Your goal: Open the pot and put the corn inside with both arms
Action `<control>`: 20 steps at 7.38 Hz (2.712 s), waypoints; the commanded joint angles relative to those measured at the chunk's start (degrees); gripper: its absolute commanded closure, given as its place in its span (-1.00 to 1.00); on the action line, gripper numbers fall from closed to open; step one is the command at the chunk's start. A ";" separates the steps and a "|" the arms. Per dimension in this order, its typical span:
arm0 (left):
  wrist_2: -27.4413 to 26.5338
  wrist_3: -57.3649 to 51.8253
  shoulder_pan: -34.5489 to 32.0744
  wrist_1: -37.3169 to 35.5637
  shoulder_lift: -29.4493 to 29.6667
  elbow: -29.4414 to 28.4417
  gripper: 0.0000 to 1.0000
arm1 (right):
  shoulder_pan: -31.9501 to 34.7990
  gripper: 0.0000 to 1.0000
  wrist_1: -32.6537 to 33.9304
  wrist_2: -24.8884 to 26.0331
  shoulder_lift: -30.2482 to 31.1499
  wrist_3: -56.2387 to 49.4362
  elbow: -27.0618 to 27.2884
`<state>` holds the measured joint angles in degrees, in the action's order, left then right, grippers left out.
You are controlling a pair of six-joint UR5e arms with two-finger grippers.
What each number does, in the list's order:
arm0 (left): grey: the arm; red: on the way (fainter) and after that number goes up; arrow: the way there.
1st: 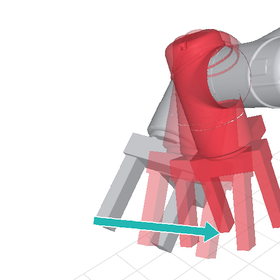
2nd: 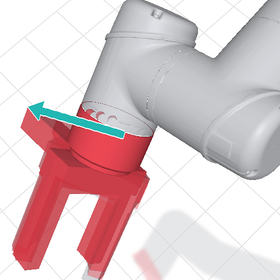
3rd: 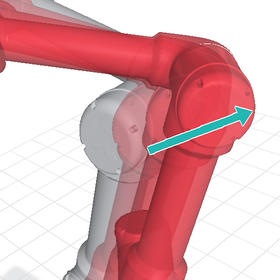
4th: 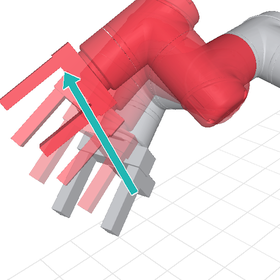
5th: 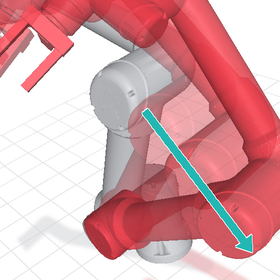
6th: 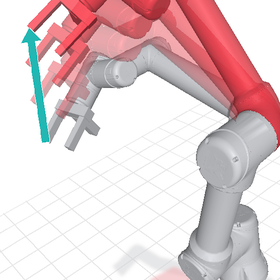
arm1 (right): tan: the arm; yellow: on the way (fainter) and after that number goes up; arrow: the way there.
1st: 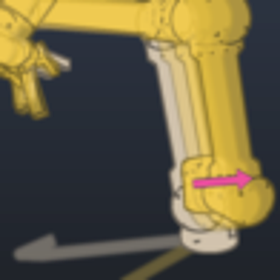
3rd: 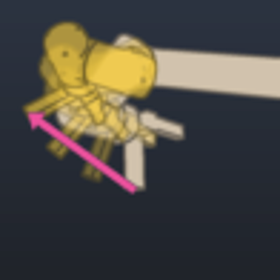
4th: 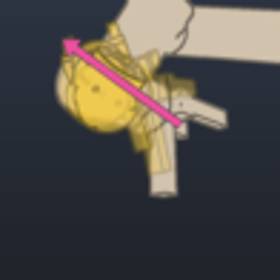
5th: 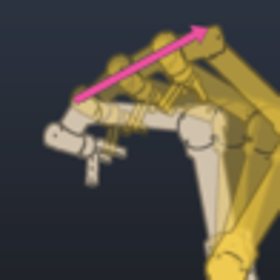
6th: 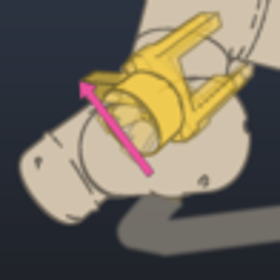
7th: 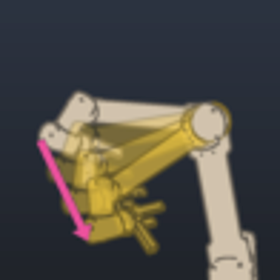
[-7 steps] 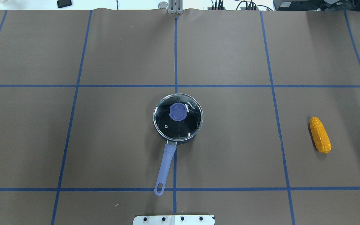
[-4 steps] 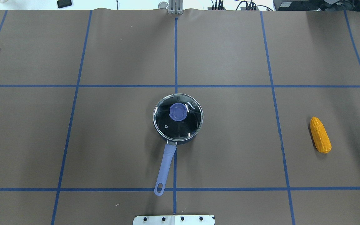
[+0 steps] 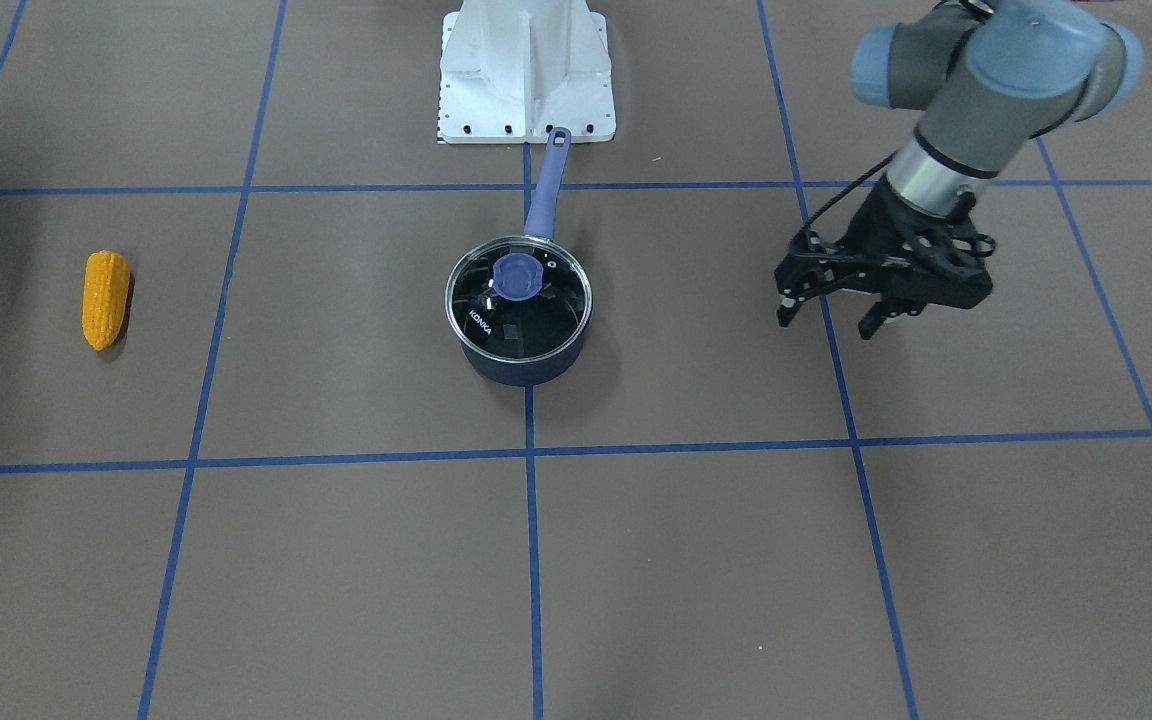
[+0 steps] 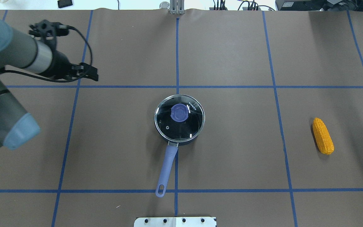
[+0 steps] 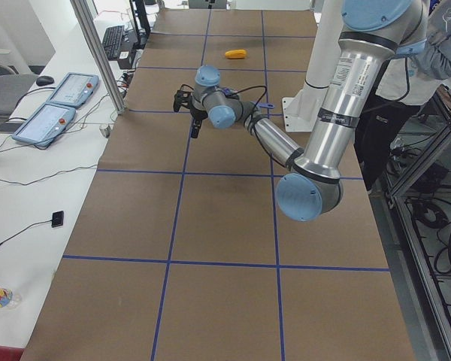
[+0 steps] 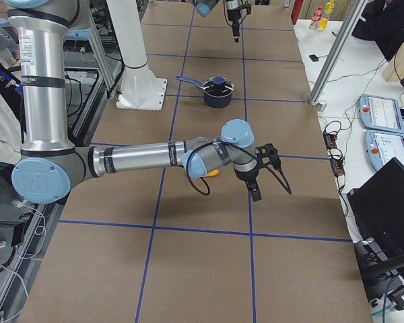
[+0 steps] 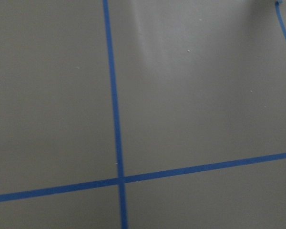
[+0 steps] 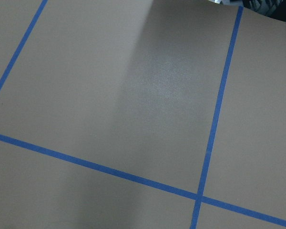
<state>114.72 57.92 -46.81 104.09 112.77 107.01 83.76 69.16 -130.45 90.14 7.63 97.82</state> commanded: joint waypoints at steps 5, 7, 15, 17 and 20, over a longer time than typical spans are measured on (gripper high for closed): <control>-11.72 12.14 16.75 -18.25 18.59 -0.75 -0.97 | -0.09 -1.00 -0.08 -0.07 0.21 0.02 0.00; -8.12 25.51 17.10 -19.45 22.47 -3.89 -0.97 | -0.09 -1.00 -0.08 0.02 0.30 -0.07 -0.08; -11.60 30.19 17.37 -19.36 28.74 -14.55 -0.94 | -0.18 -1.00 0.01 0.10 0.38 -0.07 -0.44; -12.33 22.26 17.37 -19.36 28.56 -14.73 -0.93 | -0.18 -1.00 -0.08 0.10 0.38 -0.07 -0.52; -11.98 19.07 18.41 -19.36 28.82 -14.73 -0.93 | -0.18 -1.00 0.01 0.19 0.47 -0.07 -0.61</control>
<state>102.66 77.66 -29.13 84.73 141.39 92.24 83.59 69.14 -130.27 90.55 7.56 97.25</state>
